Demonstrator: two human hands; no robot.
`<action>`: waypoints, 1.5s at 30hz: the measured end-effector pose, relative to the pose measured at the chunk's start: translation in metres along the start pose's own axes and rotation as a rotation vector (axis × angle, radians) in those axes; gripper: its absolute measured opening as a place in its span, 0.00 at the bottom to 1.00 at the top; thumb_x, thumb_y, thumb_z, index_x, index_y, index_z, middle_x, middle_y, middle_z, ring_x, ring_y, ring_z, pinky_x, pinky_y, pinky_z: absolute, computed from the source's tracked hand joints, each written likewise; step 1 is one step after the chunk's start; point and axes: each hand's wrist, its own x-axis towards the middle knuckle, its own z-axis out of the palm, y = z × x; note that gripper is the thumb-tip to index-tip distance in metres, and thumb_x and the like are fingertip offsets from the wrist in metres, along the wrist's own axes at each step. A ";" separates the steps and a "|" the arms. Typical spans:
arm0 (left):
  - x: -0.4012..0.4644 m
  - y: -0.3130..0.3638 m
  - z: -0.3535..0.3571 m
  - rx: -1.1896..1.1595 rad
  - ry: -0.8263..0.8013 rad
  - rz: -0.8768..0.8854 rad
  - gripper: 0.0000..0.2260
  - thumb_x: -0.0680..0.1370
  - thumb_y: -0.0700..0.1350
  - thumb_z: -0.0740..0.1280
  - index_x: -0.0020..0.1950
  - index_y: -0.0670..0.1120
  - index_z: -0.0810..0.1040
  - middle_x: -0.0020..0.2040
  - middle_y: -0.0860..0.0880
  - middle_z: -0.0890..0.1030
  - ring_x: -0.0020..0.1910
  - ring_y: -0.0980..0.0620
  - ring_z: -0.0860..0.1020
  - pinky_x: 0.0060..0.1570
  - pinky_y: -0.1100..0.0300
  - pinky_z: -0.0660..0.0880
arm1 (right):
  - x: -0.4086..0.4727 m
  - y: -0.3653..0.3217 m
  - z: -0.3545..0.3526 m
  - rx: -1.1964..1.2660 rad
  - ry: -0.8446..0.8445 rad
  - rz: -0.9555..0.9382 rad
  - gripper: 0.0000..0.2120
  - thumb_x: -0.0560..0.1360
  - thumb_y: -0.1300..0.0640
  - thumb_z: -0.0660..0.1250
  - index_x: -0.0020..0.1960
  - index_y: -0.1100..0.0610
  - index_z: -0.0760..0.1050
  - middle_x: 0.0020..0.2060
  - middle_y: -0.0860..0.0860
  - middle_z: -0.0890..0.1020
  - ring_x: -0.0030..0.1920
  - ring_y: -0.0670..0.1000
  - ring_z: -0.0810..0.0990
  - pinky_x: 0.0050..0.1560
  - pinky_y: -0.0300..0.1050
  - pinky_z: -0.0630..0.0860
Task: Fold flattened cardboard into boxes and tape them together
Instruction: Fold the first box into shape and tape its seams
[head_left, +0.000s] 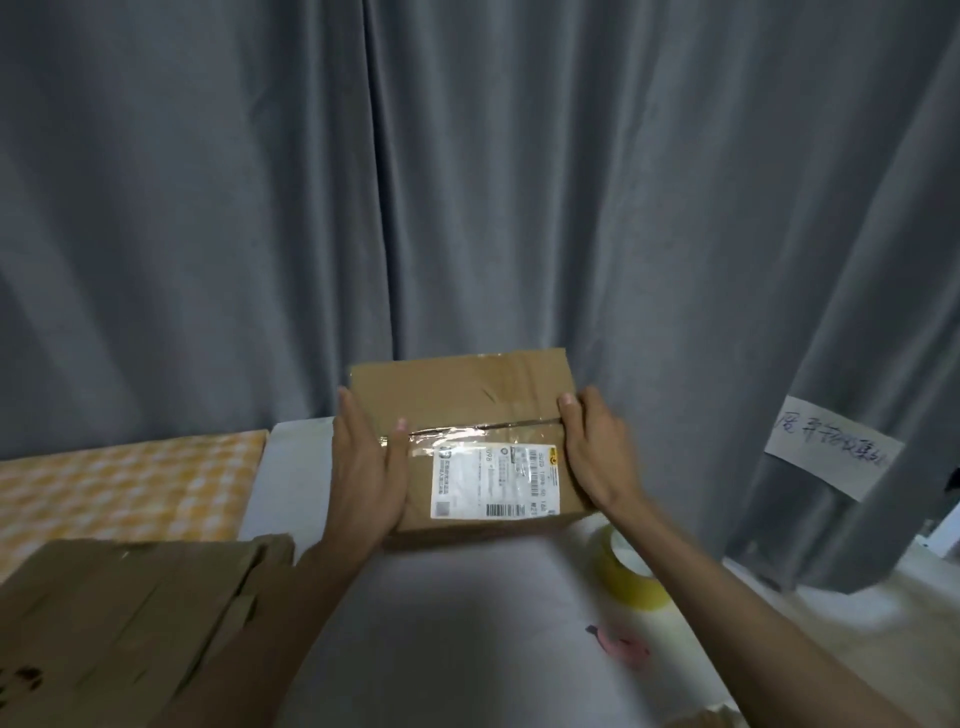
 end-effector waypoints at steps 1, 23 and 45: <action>0.008 0.000 -0.004 -0.024 0.004 0.000 0.33 0.82 0.59 0.55 0.81 0.49 0.41 0.80 0.47 0.53 0.77 0.47 0.58 0.75 0.50 0.56 | 0.001 -0.003 -0.001 0.031 0.038 -0.025 0.16 0.84 0.44 0.52 0.45 0.53 0.65 0.41 0.50 0.77 0.45 0.55 0.76 0.43 0.51 0.70; 0.017 -0.060 -0.053 -0.396 -0.227 -0.160 0.13 0.81 0.44 0.64 0.65 0.54 0.76 0.62 0.56 0.78 0.56 0.58 0.79 0.54 0.57 0.76 | -0.025 0.005 -0.019 0.520 -0.426 0.227 0.16 0.81 0.53 0.61 0.59 0.32 0.76 0.54 0.34 0.80 0.52 0.35 0.79 0.48 0.34 0.74; 0.046 -0.055 -0.035 -0.195 -0.169 -0.154 0.24 0.75 0.65 0.65 0.62 0.50 0.73 0.53 0.52 0.79 0.46 0.53 0.82 0.43 0.59 0.79 | -0.009 0.010 0.007 0.504 -0.241 0.406 0.23 0.77 0.37 0.66 0.50 0.58 0.71 0.48 0.51 0.82 0.49 0.48 0.80 0.48 0.46 0.76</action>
